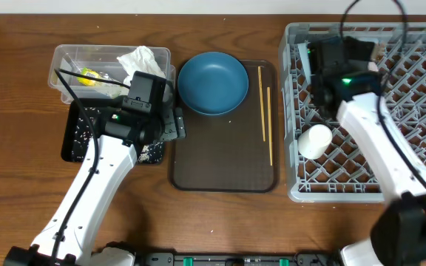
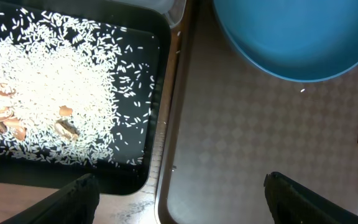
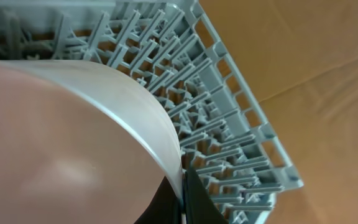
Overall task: Sort waste into correct bins and load items into the dishwasher rack
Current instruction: 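Carry the white bowl with right gripper and set it in the rack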
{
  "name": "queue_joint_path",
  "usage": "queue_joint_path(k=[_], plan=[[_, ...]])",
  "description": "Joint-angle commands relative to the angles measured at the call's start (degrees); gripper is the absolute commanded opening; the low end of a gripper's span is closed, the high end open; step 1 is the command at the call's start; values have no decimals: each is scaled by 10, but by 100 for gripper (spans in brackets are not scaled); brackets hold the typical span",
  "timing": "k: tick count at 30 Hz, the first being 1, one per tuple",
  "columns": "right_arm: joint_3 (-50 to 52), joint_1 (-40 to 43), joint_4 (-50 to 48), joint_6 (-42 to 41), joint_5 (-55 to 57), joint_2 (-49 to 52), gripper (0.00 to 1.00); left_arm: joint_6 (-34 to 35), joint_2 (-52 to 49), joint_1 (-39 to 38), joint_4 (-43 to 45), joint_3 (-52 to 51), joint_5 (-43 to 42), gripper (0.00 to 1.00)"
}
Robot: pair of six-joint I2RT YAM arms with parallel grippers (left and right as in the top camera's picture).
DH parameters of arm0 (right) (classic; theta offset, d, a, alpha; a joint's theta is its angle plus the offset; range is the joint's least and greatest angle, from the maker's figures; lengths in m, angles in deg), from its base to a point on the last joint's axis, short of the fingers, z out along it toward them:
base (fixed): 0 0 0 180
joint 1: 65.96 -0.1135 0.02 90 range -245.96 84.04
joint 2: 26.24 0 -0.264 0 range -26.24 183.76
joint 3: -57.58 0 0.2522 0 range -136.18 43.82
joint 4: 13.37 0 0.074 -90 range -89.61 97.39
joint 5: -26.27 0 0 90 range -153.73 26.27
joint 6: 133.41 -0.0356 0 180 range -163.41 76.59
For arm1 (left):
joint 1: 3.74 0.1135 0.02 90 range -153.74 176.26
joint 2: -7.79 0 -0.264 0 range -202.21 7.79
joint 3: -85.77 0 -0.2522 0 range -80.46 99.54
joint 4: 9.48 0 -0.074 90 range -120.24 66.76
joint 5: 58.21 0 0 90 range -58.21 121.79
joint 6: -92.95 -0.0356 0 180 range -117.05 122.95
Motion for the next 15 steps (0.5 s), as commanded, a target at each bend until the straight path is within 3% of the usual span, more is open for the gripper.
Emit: queue_joint_path(k=[1, 9, 15], plan=[[0, -23, -14, 59, 65, 19, 1, -3, 0, 2, -1, 1, 5, 87], [0, -49, -36, 137, 105, 74, 1, -3, 0, 2, -1, 1, 5, 88], [0, -64, -35, 148, 157, 100, 1, -3, 0, 2, -1, 1, 5, 87]])
